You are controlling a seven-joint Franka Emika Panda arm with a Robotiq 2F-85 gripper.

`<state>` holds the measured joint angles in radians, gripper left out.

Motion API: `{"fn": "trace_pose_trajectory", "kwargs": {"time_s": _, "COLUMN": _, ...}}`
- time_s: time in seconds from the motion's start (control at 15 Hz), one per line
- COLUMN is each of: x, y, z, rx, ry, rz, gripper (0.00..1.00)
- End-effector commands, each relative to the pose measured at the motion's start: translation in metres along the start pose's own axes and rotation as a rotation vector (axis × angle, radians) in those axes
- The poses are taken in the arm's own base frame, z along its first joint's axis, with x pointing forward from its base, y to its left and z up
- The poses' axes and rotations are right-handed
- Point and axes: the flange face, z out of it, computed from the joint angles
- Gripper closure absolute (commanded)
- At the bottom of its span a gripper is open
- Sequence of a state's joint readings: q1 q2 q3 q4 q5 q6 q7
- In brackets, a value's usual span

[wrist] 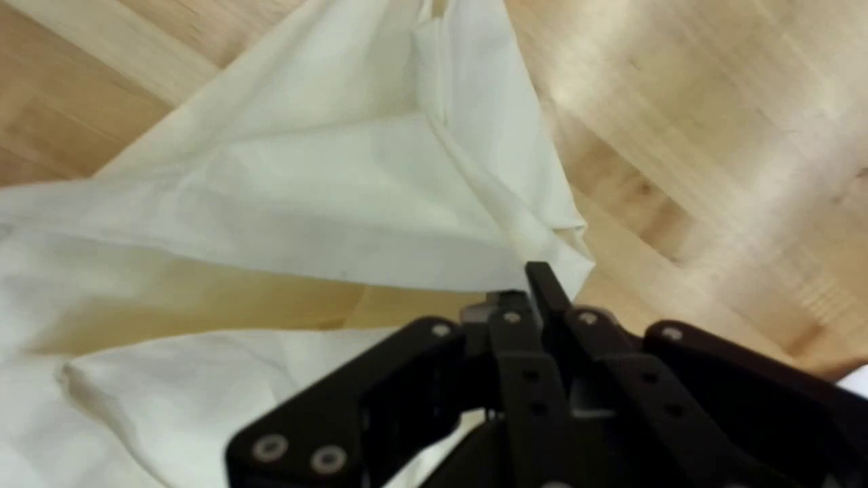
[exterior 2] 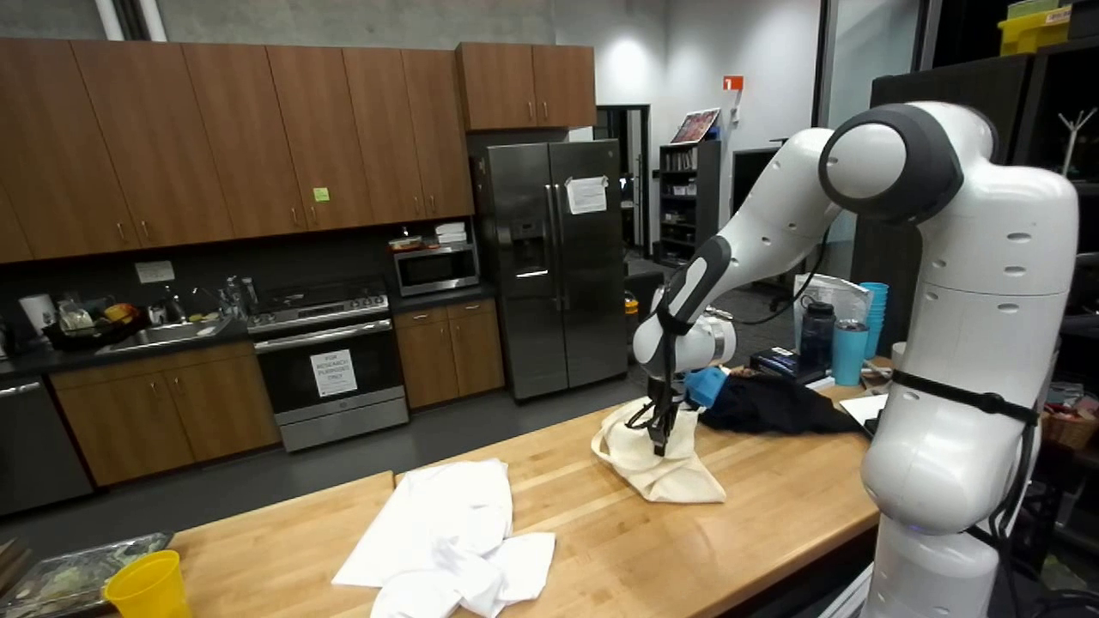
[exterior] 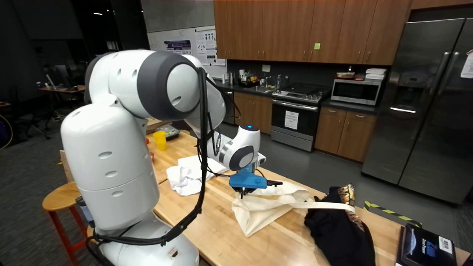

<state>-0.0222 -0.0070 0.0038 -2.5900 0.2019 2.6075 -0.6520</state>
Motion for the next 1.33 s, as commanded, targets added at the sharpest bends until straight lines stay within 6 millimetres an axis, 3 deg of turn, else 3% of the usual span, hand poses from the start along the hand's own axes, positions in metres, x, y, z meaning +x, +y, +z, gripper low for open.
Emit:
{"fn": "trace_pose_trajectory", "kwargs": {"time_s": 0.0, "x": 0.011, "y": -0.048, "z": 0.001, "rx": 0.056, "ry": -0.042, "rz": -0.150, "gripper": 0.98}}
{"fn": "trace_pose_trajectory", "kwargs": {"time_s": 0.47, "x": 0.032, "y": -0.119, "z": 0.012, "rx": 0.089, "ry": -0.102, "rz": -0.363, "gripper": 0.98}}
{"fn": "trace_pose_trajectory", "kwargs": {"time_s": 0.87, "x": 0.032, "y": -0.173, "z": 0.031, "rx": -0.002, "ry": -0.172, "rz": -0.649, "gripper": 0.98}}
{"fn": "trace_pose_trajectory", "kwargs": {"time_s": 0.93, "x": 0.032, "y": -0.175, "z": 0.030, "rx": -0.013, "ry": -0.183, "rz": -0.656, "gripper": 0.68}}
{"fn": "trace_pose_trajectory", "kwargs": {"time_s": 1.0, "x": 0.034, "y": -0.170, "z": 0.030, "rx": 0.007, "ry": -0.173, "rz": -0.612, "gripper": 0.93}}
{"fn": "trace_pose_trajectory", "kwargs": {"time_s": 1.07, "x": 0.034, "y": -0.174, "z": 0.031, "rx": 0.001, "ry": -0.179, "rz": -0.632, "gripper": 0.89}}
{"fn": "trace_pose_trajectory", "kwargs": {"time_s": 1.13, "x": 0.033, "y": -0.175, "z": 0.031, "rx": -0.001, "ry": -0.181, "rz": -0.640, "gripper": 0.82}}
{"fn": "trace_pose_trajectory", "kwargs": {"time_s": 1.2, "x": 0.033, "y": -0.175, "z": 0.031, "rx": -0.002, "ry": -0.182, "rz": -0.642, "gripper": 0.51}}
{"fn": "trace_pose_trajectory", "kwargs": {"time_s": 1.27, "x": 0.031, "y": -0.167, "z": 0.028, "rx": -0.050, "ry": -0.188, "rz": -0.625, "gripper": 0.45}}
